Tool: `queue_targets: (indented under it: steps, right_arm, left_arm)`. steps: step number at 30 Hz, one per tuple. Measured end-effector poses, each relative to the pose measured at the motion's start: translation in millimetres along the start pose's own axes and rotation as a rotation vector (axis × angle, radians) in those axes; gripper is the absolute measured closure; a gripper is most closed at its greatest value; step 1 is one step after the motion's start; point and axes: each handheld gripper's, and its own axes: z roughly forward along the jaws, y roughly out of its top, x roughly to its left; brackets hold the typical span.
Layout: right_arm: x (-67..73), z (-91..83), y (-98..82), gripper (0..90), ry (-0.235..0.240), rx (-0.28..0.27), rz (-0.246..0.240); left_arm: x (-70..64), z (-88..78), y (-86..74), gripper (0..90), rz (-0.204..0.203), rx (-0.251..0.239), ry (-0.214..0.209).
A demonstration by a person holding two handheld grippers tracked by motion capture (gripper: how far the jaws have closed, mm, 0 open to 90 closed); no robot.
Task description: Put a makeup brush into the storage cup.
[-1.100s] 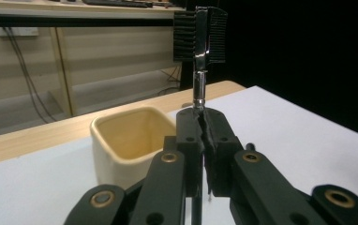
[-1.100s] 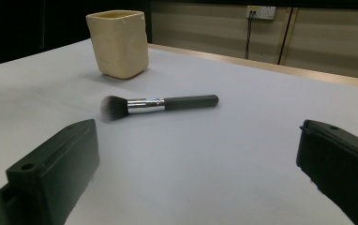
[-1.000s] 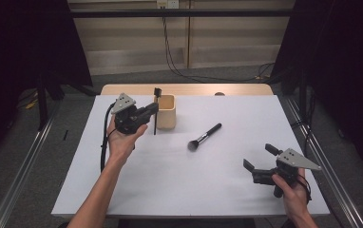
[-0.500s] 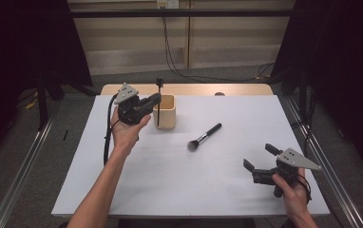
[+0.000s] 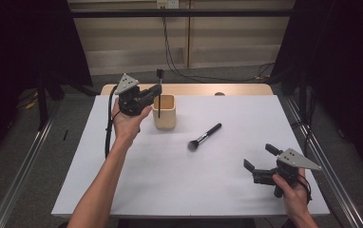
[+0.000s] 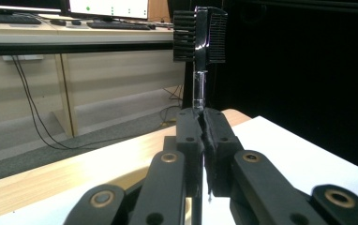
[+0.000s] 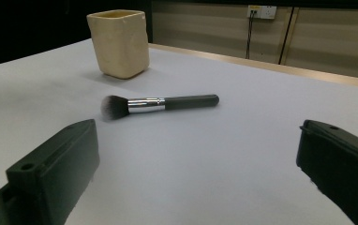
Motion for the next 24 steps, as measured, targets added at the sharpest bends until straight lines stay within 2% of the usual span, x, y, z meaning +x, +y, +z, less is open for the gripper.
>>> queue_targets:
  steps: [4,6,10,12,15,18,22,24]
  right_arm:
    - [0.2,0.2,0.0,0.0,0.001,0.000,0.000]
    - [0.2,0.4,0.1,0.0,0.003,0.000,0.000]
    - [0.2,0.1,0.0,0.0,0.005,-0.001,0.000]
    - [-0.1,0.1,0.0,0.0,0.005,-0.001,0.001]
    - [-0.1,0.1,-0.1,0.0,0.005,-0.001,0.001]
    - [0.1,0.0,-0.1,0.0,0.005,0.000,0.002]
    - [0.0,-0.3,-0.2,0.0,0.005,0.000,0.003]
    - [-0.1,-0.5,-0.2,0.0,0.005,0.000,0.002]
  left_arm:
    - [2.6,1.9,2.8,86.0,-0.001,-0.015,0.003]
    - [3.4,3.9,3.1,86.0,-0.016,-0.024,0.008]
    - [3.8,8.9,3.4,86.0,-0.004,-0.018,0.026]
    - [5.0,10.9,4.6,86.0,-0.019,-0.020,0.021]
    - [6.1,14.6,8.0,86.0,-0.005,-0.012,0.020]
    - [5.2,17.5,12.0,86.1,-0.010,-0.024,0.014]
    - [2.3,20.8,17.7,86.1,0.011,-0.029,0.009]
    - [2.0,22.0,20.2,86.1,0.009,-0.034,0.009]
